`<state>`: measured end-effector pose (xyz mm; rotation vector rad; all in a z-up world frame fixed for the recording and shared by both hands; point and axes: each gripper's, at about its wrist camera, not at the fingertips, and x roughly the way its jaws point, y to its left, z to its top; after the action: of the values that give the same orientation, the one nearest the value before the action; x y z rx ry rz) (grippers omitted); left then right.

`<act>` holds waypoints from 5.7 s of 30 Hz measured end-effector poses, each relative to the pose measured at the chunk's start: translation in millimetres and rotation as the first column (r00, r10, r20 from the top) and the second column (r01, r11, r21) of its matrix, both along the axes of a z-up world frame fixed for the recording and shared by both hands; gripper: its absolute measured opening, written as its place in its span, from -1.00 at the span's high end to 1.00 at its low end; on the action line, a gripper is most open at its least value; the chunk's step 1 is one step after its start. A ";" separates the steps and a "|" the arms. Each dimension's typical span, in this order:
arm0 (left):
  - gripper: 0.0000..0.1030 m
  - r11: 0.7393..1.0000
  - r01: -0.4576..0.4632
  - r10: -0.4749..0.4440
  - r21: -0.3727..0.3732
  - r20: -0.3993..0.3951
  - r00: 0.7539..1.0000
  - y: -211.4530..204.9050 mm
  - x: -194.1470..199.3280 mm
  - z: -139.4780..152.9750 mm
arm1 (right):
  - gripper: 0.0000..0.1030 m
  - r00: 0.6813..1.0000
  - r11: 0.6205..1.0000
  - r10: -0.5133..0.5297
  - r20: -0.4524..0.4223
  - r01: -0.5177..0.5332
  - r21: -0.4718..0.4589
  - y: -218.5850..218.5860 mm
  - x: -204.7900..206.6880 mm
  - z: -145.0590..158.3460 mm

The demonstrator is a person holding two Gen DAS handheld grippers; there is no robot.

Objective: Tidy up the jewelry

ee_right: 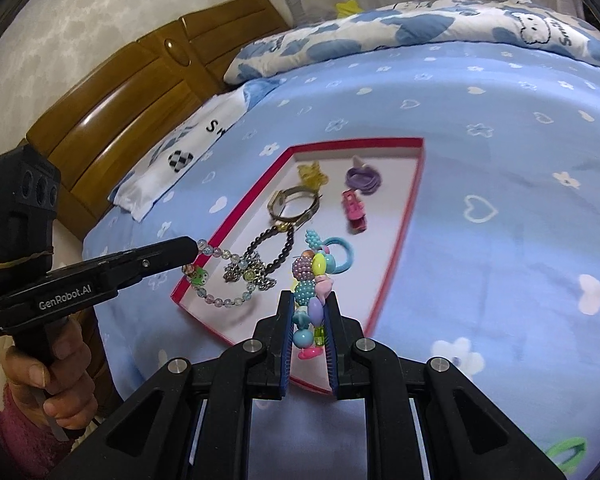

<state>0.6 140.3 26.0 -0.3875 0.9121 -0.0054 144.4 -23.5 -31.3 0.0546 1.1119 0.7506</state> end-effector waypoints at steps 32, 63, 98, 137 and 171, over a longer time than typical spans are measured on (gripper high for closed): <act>0.87 0.995 -0.096 0.095 0.001 -0.136 0.986 39.4 18.7 -71.8 | 0.72 0.994 0.982 0.089 -0.066 -0.098 -0.161 40.1 5.2 -49.7; 0.63 0.994 -0.106 0.106 0.006 -0.142 0.984 36.2 16.4 -71.4 | 0.41 0.997 0.991 0.054 -0.057 -0.061 -0.121 33.6 6.3 -39.4; -0.67 0.984 -0.171 0.169 0.043 0.052 0.984 14.9 -67.8 -11.6 | -0.47 0.949 0.944 -0.293 0.120 0.267 0.194 -88.2 -27.5 36.1; -0.98 0.912 -0.228 0.153 0.342 0.233 0.960 -46.3 -130.1 -2.4 | -0.99 0.906 0.982 -0.170 0.387 0.187 -0.005 -49.9 -76.0 31.2; -0.98 0.912 -0.217 0.152 0.347 0.206 0.967 -46.3 -124.1 -1.5 | -0.99 0.901 0.981 -0.167 0.399 0.191 -0.019 -49.0 -77.2 32.2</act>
<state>-123.5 94.0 24.5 -0.1187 0.6803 0.3000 67.2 -72.5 0.9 -0.0434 0.7277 0.5322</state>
